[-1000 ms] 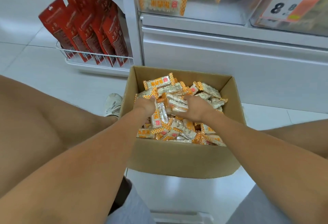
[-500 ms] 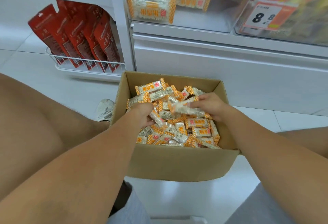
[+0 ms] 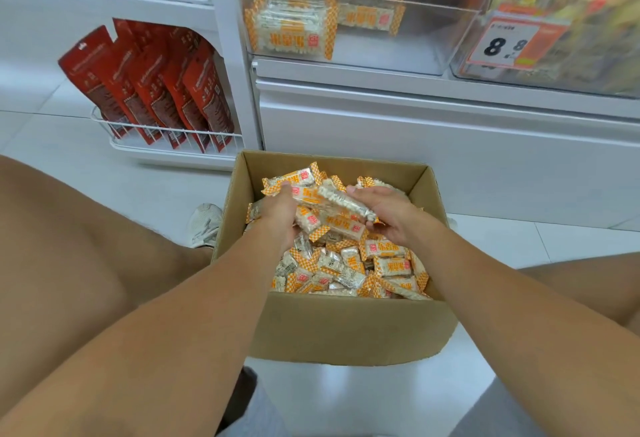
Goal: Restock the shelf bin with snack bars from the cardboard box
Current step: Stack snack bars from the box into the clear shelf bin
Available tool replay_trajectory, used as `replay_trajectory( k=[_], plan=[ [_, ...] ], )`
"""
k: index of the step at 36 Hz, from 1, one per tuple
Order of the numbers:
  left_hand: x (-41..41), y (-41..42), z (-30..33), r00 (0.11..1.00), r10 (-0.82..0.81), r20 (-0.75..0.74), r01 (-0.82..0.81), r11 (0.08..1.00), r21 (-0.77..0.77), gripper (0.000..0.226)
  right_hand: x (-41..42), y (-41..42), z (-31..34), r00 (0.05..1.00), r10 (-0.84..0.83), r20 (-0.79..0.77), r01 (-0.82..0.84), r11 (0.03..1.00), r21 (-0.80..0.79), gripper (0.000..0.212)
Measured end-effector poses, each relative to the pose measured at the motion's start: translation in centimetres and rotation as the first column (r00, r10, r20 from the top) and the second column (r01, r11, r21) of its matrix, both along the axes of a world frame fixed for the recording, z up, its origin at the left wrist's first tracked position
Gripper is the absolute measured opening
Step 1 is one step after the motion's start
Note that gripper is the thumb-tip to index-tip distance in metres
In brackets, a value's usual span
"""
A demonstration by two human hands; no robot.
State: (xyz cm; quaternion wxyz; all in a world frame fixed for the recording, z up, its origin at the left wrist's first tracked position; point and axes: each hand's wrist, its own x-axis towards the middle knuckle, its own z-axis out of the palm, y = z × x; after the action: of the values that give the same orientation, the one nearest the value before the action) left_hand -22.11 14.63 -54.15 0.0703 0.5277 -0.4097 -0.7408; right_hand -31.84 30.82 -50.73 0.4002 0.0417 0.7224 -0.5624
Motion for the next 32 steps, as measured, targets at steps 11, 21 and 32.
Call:
replay_trajectory(
  k=[11, 21, 32],
  plan=[
    [-1.0, 0.6, 0.1, 0.99, -0.117, -0.079, 0.119, 0.993, 0.026, 0.045, 1.5, -2.0, -2.1, 0.631, 0.155, -0.76, -0.157, 0.985, 0.071, 0.035],
    [0.3, 0.4, -0.1, 0.952, -0.284, 0.114, 0.295, 0.951, -0.096, 0.126, 1.7, -1.9, -2.3, 0.903, 0.212, -0.375, -0.282, 0.949, -0.144, 0.038],
    [0.7, 1.2, -0.5, 0.949, -0.305, 0.075, 0.312, 0.945, -0.099, 0.11, 1.4, -1.6, -2.4, 0.942, 0.337, 0.001, -0.335, 0.935, -0.117, 0.035]
  ],
)
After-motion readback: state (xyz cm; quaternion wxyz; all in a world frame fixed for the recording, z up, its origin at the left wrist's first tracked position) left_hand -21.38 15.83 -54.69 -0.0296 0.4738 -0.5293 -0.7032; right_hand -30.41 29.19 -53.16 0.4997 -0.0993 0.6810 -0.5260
